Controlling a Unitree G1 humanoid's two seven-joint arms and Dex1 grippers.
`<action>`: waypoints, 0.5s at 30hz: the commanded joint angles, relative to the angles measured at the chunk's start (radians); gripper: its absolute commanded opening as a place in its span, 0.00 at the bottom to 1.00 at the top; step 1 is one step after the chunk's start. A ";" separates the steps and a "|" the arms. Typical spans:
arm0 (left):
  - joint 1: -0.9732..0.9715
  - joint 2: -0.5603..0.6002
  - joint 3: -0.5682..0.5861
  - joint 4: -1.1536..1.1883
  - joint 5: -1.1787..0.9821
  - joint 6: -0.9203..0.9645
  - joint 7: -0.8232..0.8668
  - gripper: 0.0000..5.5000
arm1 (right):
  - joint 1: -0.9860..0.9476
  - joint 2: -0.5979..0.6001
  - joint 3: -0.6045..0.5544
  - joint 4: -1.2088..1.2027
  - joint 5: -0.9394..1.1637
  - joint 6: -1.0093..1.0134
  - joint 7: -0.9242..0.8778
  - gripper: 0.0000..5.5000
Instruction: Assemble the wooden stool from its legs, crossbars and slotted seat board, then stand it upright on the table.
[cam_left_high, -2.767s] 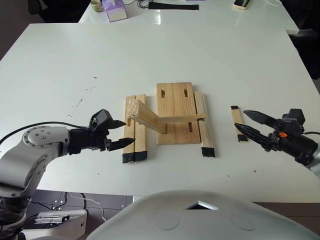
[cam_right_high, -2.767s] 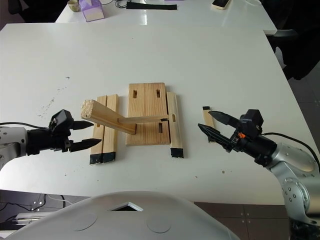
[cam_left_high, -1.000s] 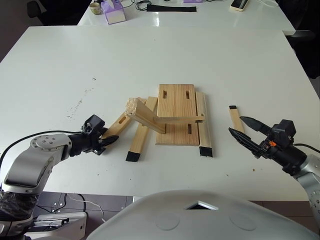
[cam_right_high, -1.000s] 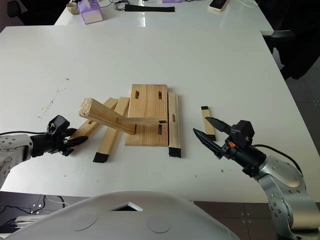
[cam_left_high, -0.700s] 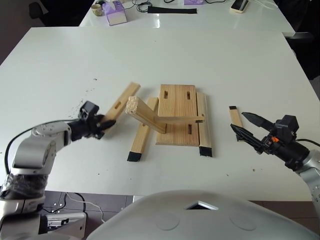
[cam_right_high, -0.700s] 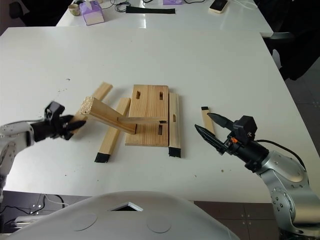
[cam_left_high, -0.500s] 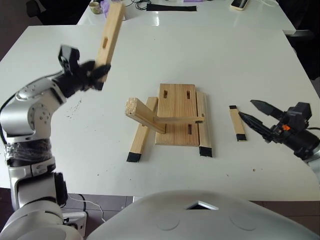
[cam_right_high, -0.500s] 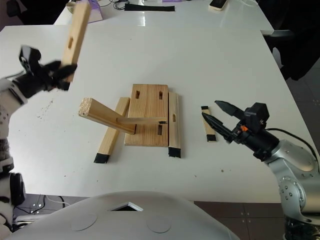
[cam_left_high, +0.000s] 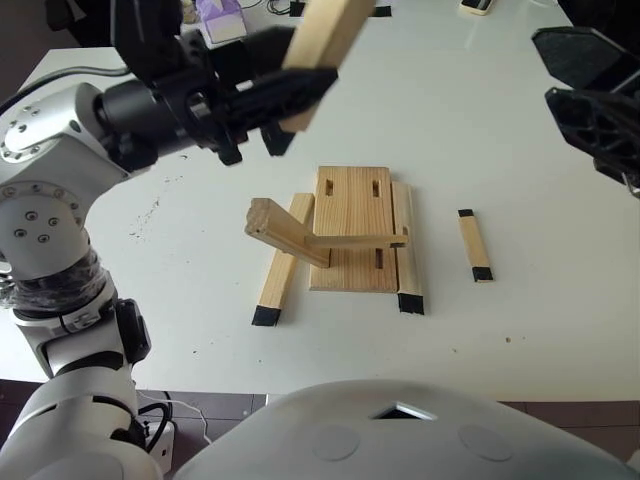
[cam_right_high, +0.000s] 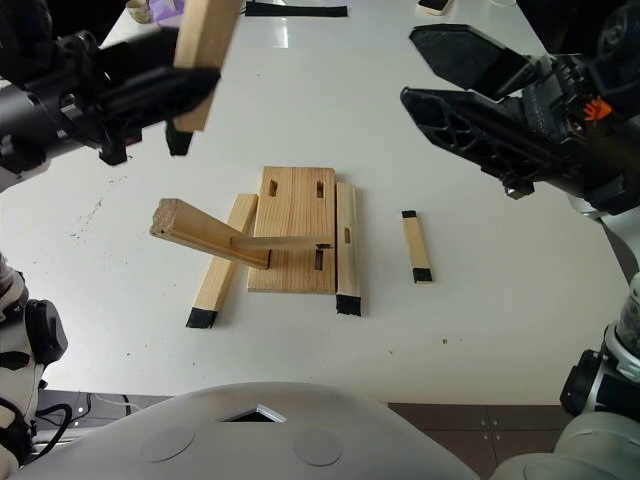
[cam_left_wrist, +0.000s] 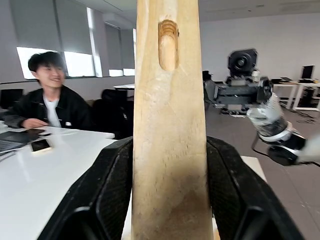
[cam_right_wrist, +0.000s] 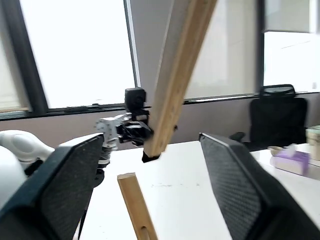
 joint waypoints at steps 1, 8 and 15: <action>-0.028 0.021 -0.057 -0.028 -0.028 0.014 -0.033 0.37 | -0.129 0.005 0.101 0.028 -0.017 0.047 -0.007 0.70; -0.030 0.042 -0.096 -0.036 -0.045 0.007 -0.090 0.37 | -0.193 0.032 0.182 0.040 -0.138 0.044 0.055 0.70; -0.008 0.044 -0.122 -0.022 -0.056 0.022 -0.103 0.37 | -0.228 0.067 0.195 0.039 -0.163 0.050 0.082 0.70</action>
